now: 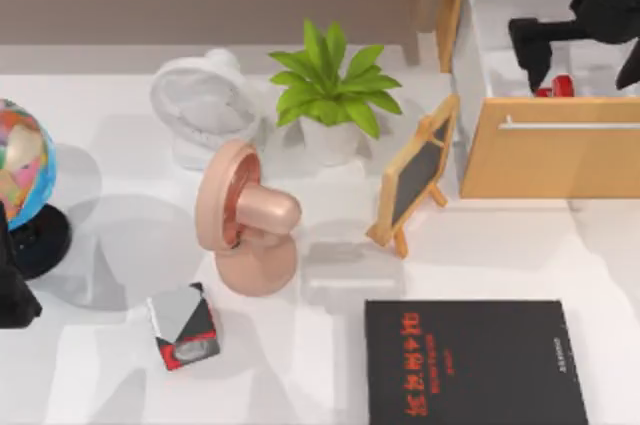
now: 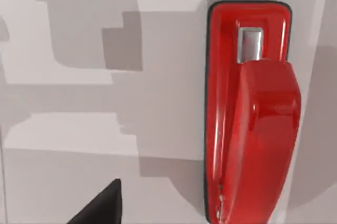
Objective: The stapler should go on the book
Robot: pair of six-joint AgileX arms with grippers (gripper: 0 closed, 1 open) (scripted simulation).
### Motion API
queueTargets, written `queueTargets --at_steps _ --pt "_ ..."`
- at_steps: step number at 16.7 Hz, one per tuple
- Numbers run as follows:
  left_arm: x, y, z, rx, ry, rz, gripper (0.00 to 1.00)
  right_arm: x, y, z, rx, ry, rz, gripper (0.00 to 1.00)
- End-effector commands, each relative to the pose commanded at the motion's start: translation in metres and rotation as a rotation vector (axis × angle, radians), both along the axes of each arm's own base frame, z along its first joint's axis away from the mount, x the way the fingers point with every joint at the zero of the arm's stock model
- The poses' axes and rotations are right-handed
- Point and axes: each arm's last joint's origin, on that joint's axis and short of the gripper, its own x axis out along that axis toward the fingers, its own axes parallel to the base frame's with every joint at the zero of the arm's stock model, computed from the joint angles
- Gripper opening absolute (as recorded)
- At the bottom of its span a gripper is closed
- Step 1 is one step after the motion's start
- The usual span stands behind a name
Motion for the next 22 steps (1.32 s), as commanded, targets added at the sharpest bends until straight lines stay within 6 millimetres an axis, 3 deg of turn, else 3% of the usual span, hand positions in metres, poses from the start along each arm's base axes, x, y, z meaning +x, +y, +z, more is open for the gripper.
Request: queueTargets --at_steps 7,13,15,18,22 --pt "0.0 0.0 0.0 0.0 0.0 0.0 1.0 0.0 -0.003 0.002 -0.001 0.006 -0.005 1.0" --pt "0.0 0.0 0.0 0.0 0.0 0.0 1.0 -0.024 -0.006 0.056 0.0 0.001 0.0 1.0" --pt "0.0 0.0 0.0 0.0 0.0 0.0 1.0 -0.03 -0.007 0.064 0.0 0.001 0.0 1.0" --pt "0.0 0.0 0.0 0.0 0.0 0.0 1.0 -0.03 -0.01 0.059 -0.001 0.002 -0.005 1.0" --pt "0.0 0.0 0.0 0.0 0.0 0.0 1.0 -0.016 -0.007 0.026 0.004 -0.002 -0.001 1.0"
